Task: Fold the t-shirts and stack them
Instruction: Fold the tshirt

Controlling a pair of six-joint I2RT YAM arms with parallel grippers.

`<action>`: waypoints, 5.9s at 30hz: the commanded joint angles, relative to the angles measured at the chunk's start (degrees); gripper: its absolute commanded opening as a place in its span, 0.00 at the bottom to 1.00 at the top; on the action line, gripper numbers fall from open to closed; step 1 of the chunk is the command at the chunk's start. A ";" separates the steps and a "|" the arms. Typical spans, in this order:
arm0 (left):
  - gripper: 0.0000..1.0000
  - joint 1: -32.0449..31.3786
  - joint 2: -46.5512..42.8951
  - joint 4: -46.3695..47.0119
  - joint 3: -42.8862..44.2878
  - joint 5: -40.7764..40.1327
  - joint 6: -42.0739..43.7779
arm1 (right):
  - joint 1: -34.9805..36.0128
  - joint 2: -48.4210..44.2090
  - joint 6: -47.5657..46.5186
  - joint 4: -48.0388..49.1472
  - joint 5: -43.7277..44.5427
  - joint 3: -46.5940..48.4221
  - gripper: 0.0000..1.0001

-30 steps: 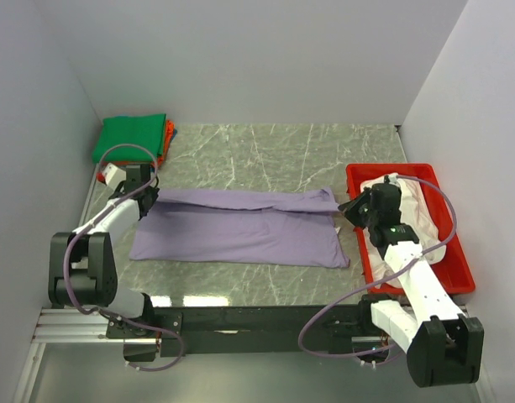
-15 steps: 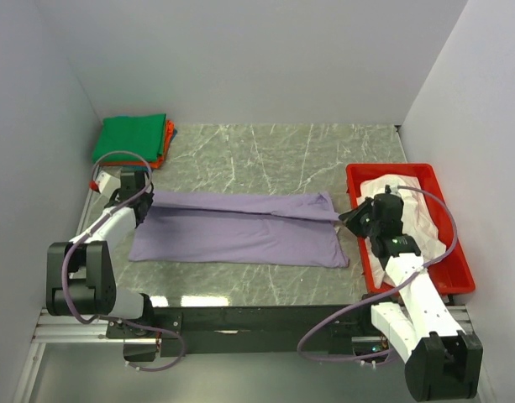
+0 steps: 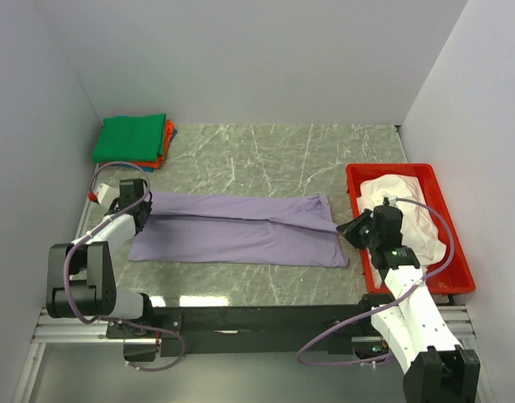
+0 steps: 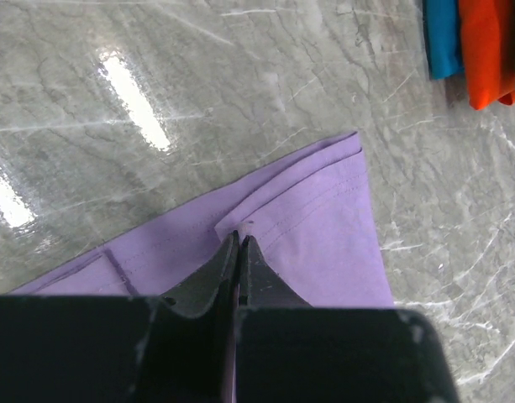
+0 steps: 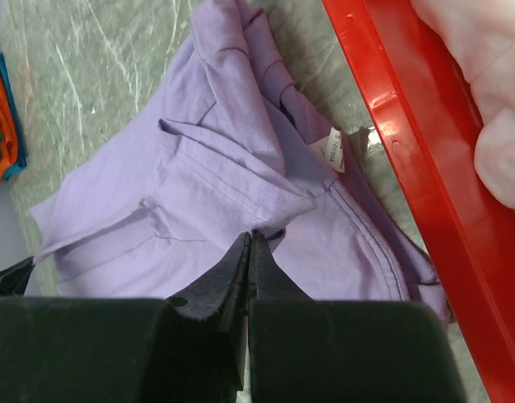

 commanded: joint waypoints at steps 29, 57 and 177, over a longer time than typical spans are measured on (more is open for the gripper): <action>0.47 1.90 -12.31 2.97 -3.85 3.28 -3.49 | 1.02 3.76 -3.51 3.02 -3.63 5.78 0.56; 0.36 -8.39 20.58 -15.74 23.32 -2.86 -7.45 | 10.52 63.89 -21.18 -14.11 17.91 55.01 0.50; 0.34 2.95 26.91 -23.57 27.98 -3.73 -2.79 | 9.20 17.34 4.92 -3.73 18.17 10.74 0.44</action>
